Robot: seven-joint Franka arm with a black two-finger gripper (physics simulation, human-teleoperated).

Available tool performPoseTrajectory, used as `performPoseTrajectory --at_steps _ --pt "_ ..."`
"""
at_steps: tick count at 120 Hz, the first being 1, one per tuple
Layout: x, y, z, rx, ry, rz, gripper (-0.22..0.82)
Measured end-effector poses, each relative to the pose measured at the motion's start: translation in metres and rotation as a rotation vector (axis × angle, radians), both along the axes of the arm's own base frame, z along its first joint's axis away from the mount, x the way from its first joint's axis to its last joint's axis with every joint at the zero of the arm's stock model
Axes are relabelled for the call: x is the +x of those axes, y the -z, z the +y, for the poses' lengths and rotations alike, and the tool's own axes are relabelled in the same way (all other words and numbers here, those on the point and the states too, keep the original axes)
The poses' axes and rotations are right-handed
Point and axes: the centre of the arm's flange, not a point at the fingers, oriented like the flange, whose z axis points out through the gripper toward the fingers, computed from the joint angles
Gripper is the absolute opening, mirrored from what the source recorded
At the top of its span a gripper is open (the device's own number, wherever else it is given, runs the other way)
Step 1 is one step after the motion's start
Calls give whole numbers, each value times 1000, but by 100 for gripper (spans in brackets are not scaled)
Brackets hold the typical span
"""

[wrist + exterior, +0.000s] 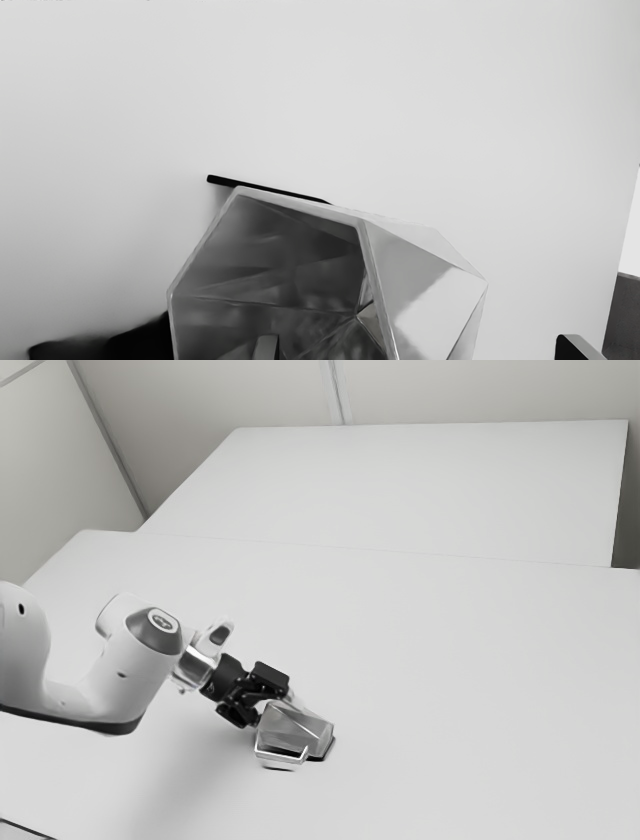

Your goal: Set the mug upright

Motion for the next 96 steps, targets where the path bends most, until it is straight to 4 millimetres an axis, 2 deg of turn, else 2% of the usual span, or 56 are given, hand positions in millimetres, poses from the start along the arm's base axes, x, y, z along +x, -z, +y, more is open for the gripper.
performPoseTrajectory --at_steps 11,32,43,64,75,96 --pt "0 2 -2 -44 -11 -28 55" --pt "1 1 -5 -84 5 -88 16" --pt "1 0 -6 -88 24 -117 2" --pt "1 -5 -9 -78 67 -176 -8" --pt "1 -17 -12 -74 93 -223 -13" --pt "2 -42 -19 -67 141 -309 -15"
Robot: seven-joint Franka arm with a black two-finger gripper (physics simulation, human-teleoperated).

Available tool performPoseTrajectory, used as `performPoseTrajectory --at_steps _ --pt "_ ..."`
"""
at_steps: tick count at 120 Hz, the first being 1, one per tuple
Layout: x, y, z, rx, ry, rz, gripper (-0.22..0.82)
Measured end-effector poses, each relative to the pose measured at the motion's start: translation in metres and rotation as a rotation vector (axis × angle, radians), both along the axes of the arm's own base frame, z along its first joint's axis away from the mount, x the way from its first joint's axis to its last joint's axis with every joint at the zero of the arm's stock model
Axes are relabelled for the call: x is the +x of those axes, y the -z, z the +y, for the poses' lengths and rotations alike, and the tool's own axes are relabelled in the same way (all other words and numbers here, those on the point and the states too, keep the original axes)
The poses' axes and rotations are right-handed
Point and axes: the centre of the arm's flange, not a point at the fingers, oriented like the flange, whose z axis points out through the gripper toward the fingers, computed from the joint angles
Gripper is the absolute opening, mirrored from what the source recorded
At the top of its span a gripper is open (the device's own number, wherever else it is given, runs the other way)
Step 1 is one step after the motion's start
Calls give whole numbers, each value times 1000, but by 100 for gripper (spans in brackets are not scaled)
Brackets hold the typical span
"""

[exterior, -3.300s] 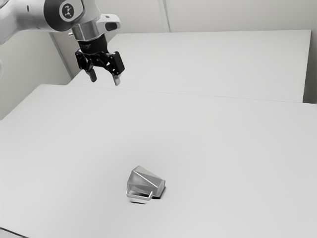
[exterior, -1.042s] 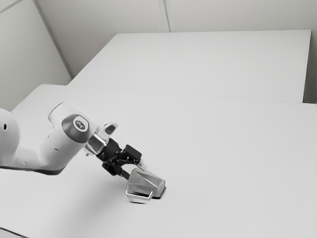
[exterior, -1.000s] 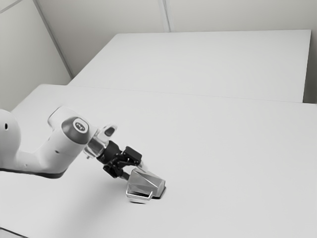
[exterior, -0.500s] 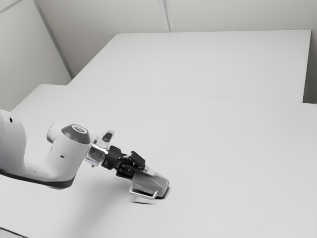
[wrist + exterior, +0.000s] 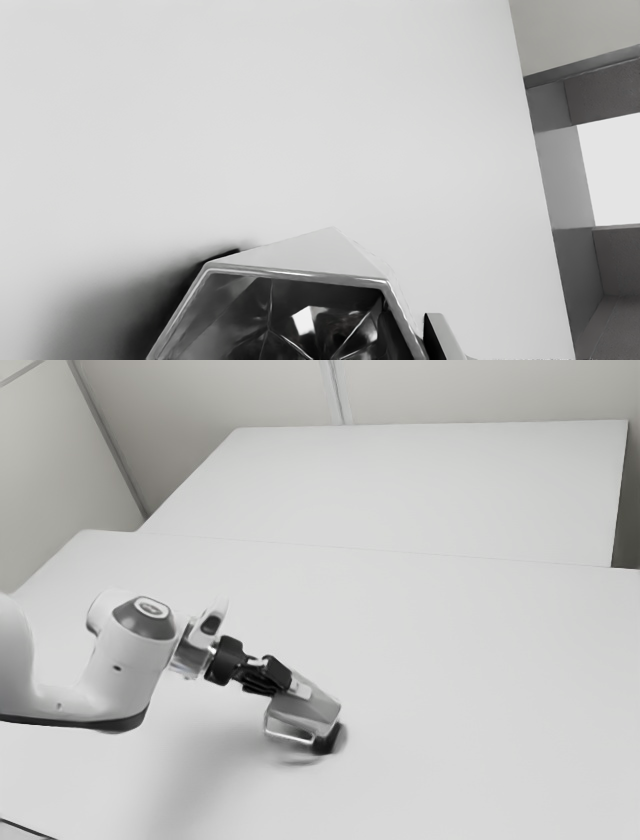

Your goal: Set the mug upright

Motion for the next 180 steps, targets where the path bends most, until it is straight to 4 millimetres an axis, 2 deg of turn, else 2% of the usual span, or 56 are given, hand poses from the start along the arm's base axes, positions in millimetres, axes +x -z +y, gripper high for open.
performPoseTrajectory --at_steps 12,27,42,59,80,94,126,141,164,180 --pt "10 -22 -4 19 34 -62 -16" --pt "41 -79 -12 123 166 -164 -17" --pt "59 -126 -14 294 299 -198 -17" --pt "57 -147 -9 502 390 -124 -17" --pt "45 -148 9 735 395 15 -16" --pt "39 -142 19 856 368 91 -17" --pt "15 -87 34 983 247 152 -17" --pt "14 -72 37 994 175 113 -17" --pt "24 -70 40 1001 77 48 -17" --pt "31 -59 40 992 42 48 -17"
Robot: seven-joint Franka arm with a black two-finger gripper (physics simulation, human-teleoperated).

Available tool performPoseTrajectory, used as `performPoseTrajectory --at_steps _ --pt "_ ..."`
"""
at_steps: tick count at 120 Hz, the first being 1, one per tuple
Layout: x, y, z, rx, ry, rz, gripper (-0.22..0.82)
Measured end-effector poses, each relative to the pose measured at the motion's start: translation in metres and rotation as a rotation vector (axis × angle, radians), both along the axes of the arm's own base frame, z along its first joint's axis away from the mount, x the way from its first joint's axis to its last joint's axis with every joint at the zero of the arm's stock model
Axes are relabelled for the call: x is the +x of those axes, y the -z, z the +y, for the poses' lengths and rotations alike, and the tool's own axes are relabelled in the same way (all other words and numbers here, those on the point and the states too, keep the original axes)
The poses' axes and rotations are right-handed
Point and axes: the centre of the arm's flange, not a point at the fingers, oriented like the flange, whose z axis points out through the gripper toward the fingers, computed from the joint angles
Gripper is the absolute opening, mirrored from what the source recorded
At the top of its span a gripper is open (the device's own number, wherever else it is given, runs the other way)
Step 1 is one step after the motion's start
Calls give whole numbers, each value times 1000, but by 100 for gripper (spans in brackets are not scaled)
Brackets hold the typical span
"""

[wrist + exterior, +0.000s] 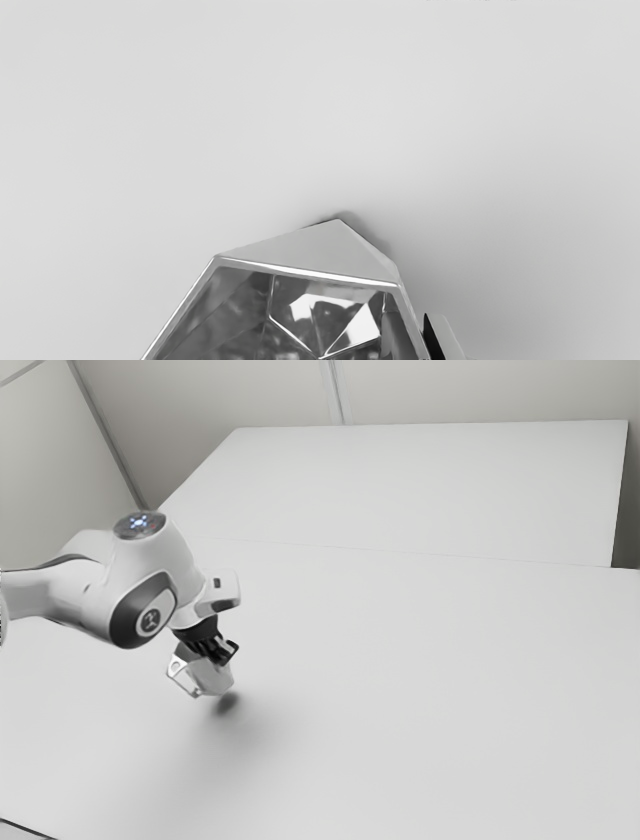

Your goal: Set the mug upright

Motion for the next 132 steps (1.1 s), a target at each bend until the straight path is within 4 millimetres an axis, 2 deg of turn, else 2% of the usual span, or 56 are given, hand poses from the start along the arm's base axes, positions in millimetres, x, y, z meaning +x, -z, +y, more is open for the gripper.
performPoseTrajectory --at_steps 59,88,107,132 --pt "9 39 3 -18 -85 36 -17" --pt "10 51 3 -21 -106 53 -16" --pt "11 50 2 -28 -115 46 -1" --pt "13 33 0 -38 -121 12 24"
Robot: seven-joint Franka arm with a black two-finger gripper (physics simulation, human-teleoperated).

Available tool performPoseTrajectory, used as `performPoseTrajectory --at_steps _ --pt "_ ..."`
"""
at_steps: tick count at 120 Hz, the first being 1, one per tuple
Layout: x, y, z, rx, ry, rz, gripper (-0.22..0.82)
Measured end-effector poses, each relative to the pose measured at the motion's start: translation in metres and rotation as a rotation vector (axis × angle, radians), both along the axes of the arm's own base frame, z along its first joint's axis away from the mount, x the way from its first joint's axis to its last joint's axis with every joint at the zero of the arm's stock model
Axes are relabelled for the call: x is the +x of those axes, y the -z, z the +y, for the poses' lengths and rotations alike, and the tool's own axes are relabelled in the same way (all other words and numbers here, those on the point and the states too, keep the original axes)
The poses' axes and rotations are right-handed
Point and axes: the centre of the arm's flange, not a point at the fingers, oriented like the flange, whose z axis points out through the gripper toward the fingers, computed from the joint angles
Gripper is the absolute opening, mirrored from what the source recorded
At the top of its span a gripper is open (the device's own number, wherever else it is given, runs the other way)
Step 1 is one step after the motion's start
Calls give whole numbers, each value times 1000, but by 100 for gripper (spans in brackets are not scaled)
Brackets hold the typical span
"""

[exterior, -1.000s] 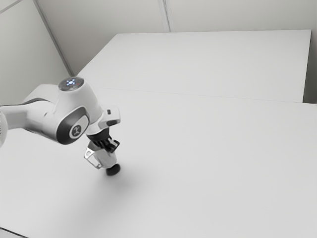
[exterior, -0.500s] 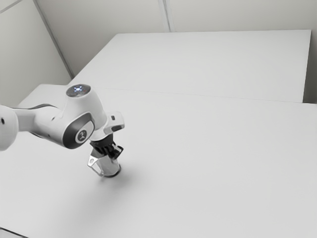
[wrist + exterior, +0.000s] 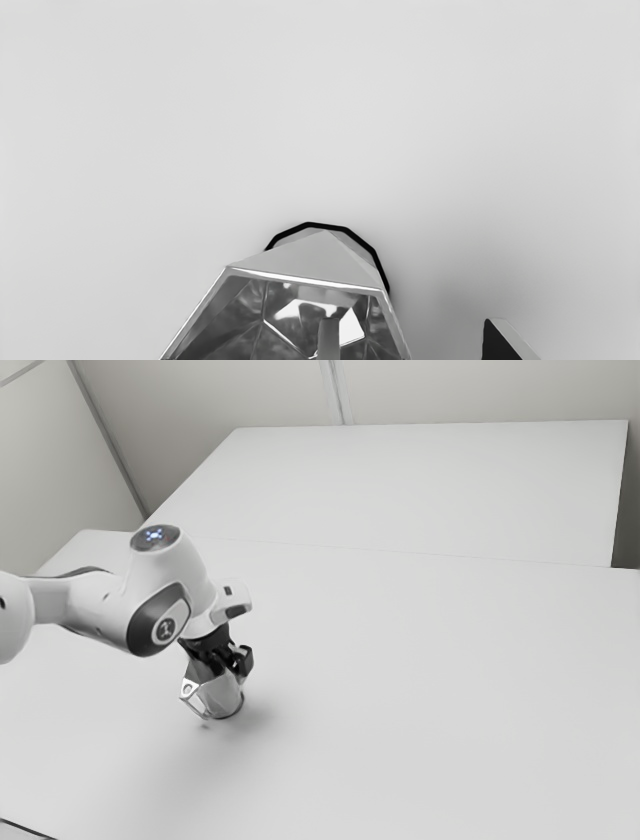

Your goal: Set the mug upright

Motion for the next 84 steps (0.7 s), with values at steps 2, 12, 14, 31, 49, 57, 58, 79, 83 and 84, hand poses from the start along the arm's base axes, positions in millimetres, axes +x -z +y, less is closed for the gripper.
performPoseTrajectory --at_steps 2,12,14,31,49,57,58,79,83,84 --pt "1 -2 0 -1 0 -4 26" --pt "11 -23 -3 -2 -1 -23 34" --pt "13 -28 -4 -3 -2 -25 36" --pt "34 -75 -10 -18 -18 -24 48" --pt "66 -130 -15 -35 -35 17 54" --pt "80 -158 -16 -41 -39 38 56" --pt "81 -161 -16 -41 -39 41 56" --pt "95 -214 -19 -44 -42 82 59" --pt "97 -222 -20 -45 -43 84 59" --pt "98 -224 -20 -45 -43 85 59"
